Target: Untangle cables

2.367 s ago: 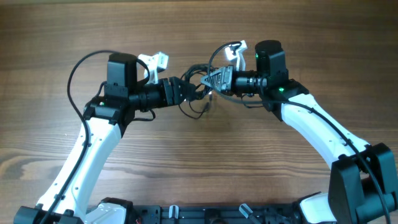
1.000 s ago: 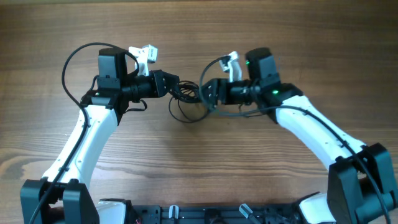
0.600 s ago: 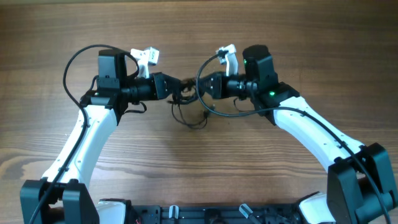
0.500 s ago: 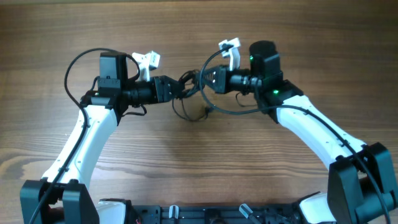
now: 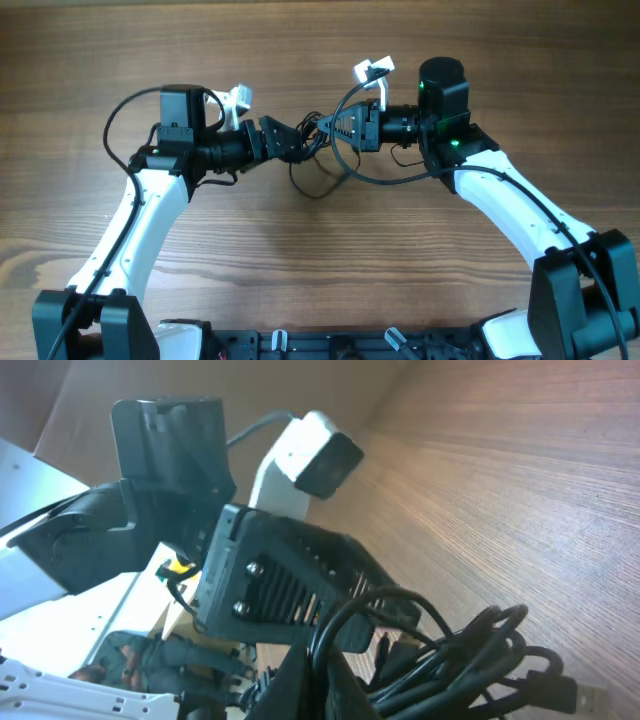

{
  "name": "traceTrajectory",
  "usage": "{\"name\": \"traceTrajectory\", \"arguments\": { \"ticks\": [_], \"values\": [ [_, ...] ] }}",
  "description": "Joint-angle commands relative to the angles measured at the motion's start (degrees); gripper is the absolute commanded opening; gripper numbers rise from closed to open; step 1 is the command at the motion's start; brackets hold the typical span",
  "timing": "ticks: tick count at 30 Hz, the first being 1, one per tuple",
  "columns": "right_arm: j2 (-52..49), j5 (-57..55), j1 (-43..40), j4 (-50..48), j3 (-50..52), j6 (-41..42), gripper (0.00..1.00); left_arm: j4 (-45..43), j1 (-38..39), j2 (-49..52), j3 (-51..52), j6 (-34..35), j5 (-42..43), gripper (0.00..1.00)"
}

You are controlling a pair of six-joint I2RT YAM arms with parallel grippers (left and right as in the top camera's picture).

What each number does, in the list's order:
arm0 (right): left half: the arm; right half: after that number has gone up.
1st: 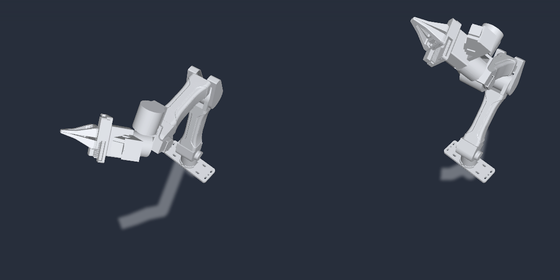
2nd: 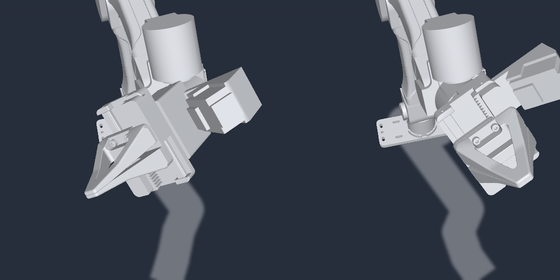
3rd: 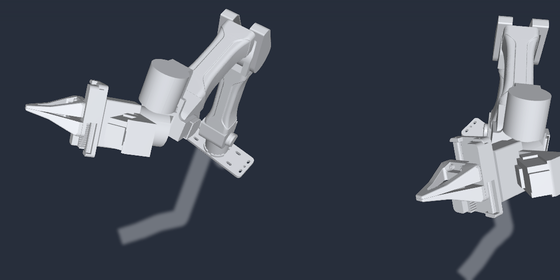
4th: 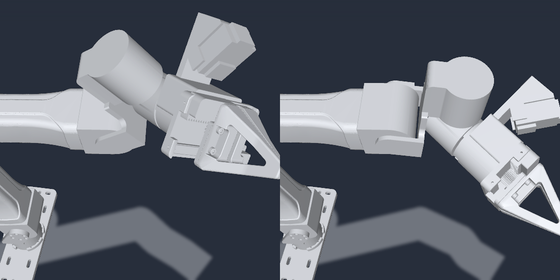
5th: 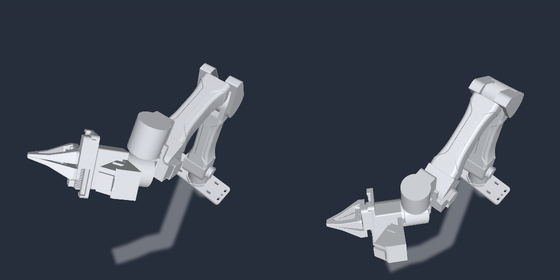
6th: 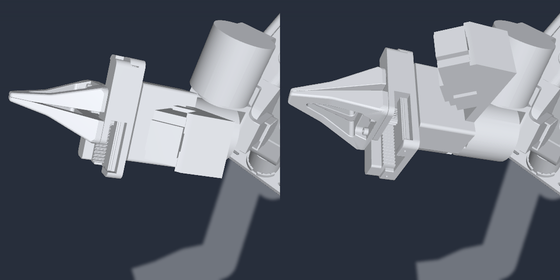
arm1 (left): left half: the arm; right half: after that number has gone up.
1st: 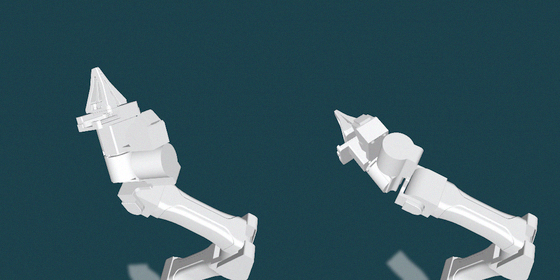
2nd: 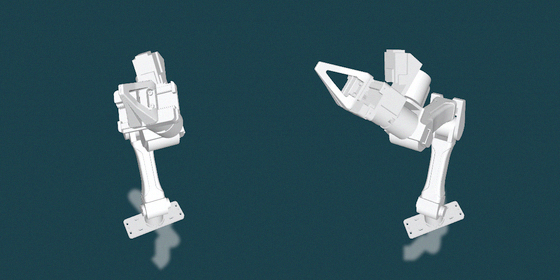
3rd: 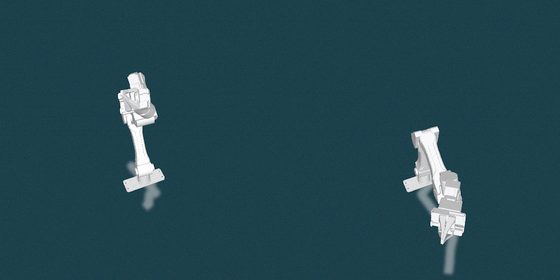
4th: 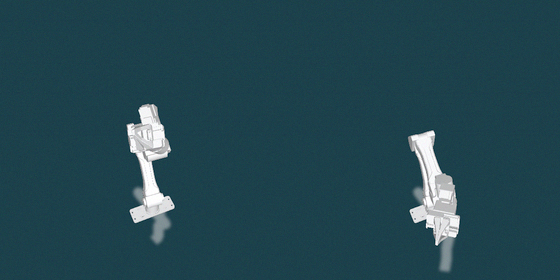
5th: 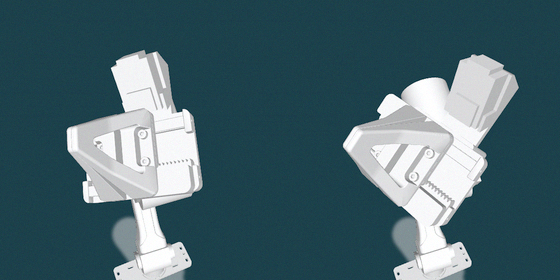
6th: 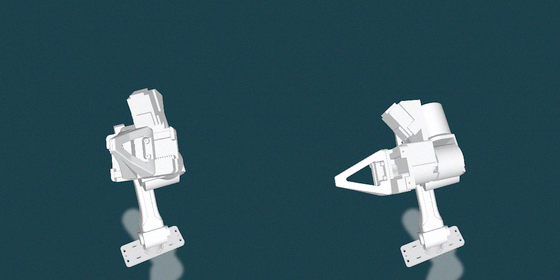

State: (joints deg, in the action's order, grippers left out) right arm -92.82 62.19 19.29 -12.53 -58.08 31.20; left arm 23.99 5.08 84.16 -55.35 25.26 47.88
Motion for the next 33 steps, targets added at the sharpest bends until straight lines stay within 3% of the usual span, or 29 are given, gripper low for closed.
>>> {"name": "traceTrajectory", "arguments": {
  "ticks": [1, 4, 6, 9, 11, 13, 14, 18, 21, 24, 29, 30, 33],
  "values": [
    [-0.6, 1.5, 0.0, -0.5, -0.5, -1.1, 0.04, 3.8, 1.1, 0.5, -0.2, 21.1, 0.0, 0.88],
    [-0.6, 0.6, 0.0, -0.4, -0.5, -1.0, 0.05, 7.2, 4.0, 2.7, -0.2, 37.0, 0.5, 0.97],
    [-0.6, 0.3, 0.0, -0.3, -0.5, -1.0, 0.04, 7.1, 6.3, 3.3, -0.2, 49.4, 2.0, 0.87],
    [-0.6, -0.8, 0.0, -0.3, -0.5, 1.1, 0.05, 6.2, 9.3, 3.3, -0.2, 62.3, -0.9, 0.77],
    [-0.6, -2.6, 0.0, -0.3, -0.5, 3.2, 0.04, 6.3, 11.6, 3.3, -0.2, 67.4, -6.3, 0.59],
    [-0.6, -3.6, 0.0, -0.3, -0.5, 3.9, 0.05, 6.3, 13.6, 3.3, -0.2, 70.1, -12.9, 0.33],
    [-0.6, -3.5, -0.1, -0.2, -0.5, 3.9, 0.04, 6.4, 14.1, 3.3, -0.2, 66.7, -19.2, 0.04],
    [-0.6, -6.3, -3.5, 8.8, -0.5, 3.5, 0.04, 7.3, 9.8, 2.1, -0.2, 47.1, -26.2, 0.04],
    [-0.6, -17.0, -7.4, 23.4, -0.5, 3.3, 0.04, 5.2, 2.8, -3.1, -0.2, 33.2, -27.2, 0.04],
    [-0.6, -26.1, -6.9, 32.8, -0.5, 2.6, 0.06, 1.2, 1.8, -8.4, -0.2, 18.3, -27.2, 0.04],
    [-0.3, -15.0, -6.8, 28.5, -0.5, -6.9, 0.58, 1.3, 6.9, -10.3, -0.2, 0.3, -33.4, 0.04],
    [-0.1, -13.1, -6.8, 26.2, -0.5, -7.1, 0.65, 1.7, 8.3, -10.3, -0.2, -1.2, -35.8, 0.04],
    [0.0, -8.6, -4.8, 17.7, -0.5, -7.1, 0.68, 1.9, 12.5, -10.3, -0.2, -2.4, -42.7, 0.04]
  ]
}}
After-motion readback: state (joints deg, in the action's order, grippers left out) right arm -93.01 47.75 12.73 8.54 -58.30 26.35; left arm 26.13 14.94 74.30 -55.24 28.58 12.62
